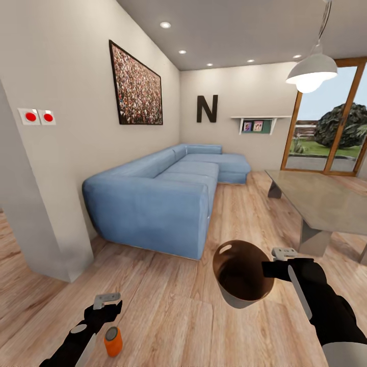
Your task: Put the three can of soda from the living room inside the tash can in the kitchen.
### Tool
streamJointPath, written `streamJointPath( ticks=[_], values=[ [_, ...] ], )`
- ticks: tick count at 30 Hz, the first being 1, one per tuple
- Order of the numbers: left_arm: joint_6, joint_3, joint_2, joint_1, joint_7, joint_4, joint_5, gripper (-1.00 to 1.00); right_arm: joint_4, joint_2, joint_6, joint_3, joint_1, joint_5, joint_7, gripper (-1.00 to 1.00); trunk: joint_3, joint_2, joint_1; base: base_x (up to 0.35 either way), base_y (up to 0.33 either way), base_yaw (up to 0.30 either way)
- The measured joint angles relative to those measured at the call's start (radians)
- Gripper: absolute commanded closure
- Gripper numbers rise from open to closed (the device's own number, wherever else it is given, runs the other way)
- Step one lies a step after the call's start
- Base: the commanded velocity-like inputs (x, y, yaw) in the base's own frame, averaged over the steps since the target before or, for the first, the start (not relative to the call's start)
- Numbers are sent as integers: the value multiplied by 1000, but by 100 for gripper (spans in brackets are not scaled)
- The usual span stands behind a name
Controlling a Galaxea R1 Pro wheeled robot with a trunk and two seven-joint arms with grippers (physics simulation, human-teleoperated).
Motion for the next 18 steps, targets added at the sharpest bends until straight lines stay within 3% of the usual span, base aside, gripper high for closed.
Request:
streamJointPath(
  ticks=[18],
  values=[
    [-38, 2, 2, 0, -3, 1, 0, -100, 0, 0, -1, 0, 0, -2, 0, 100, -27, 0, 0, 0, 0, 0]
  ],
)
